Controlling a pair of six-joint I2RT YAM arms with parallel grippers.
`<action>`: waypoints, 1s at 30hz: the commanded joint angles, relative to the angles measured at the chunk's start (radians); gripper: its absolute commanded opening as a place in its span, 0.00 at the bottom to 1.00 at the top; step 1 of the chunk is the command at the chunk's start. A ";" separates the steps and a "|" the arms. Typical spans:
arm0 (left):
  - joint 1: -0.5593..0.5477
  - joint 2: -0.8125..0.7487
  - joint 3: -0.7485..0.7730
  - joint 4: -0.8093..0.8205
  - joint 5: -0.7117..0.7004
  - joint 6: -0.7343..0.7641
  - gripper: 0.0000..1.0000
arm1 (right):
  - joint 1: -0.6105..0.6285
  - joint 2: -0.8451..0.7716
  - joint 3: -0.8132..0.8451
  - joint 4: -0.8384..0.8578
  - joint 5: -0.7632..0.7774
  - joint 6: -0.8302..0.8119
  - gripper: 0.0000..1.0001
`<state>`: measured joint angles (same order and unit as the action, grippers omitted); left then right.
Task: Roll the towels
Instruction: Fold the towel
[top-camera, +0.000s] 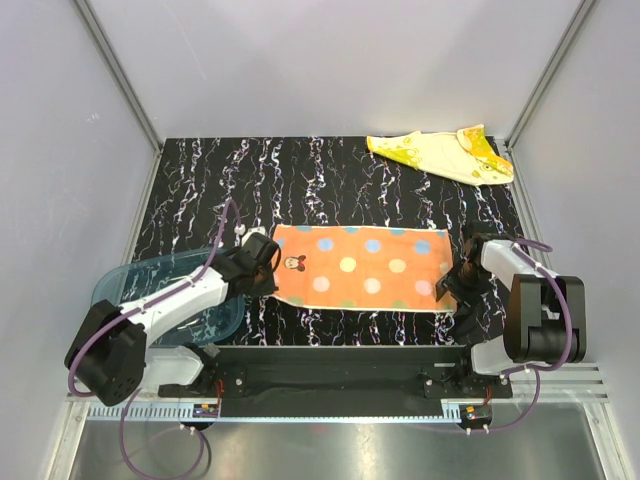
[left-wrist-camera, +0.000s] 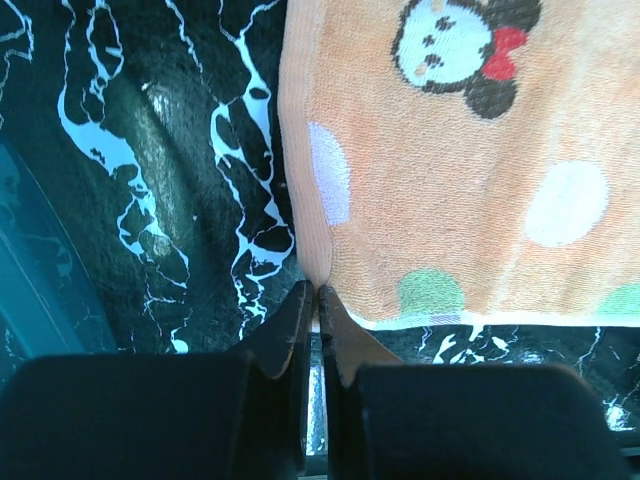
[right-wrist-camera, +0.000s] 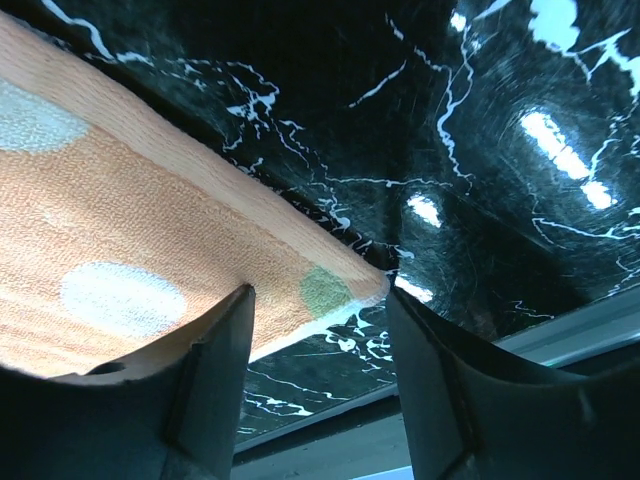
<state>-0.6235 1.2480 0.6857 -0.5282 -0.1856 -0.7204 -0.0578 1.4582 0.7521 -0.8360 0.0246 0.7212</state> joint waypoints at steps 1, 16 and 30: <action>0.015 -0.019 0.046 0.023 0.021 0.029 0.06 | 0.010 -0.001 -0.007 0.018 -0.022 0.015 0.61; 0.025 -0.001 0.063 0.016 0.037 0.036 0.02 | 0.021 -0.004 -0.002 0.023 -0.017 0.012 0.14; 0.025 -0.102 0.040 -0.068 0.077 0.006 0.00 | 0.021 -0.127 0.081 -0.035 -0.071 -0.025 0.01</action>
<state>-0.6029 1.1900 0.7013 -0.5682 -0.1322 -0.7055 -0.0425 1.3842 0.7811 -0.8440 -0.0135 0.7116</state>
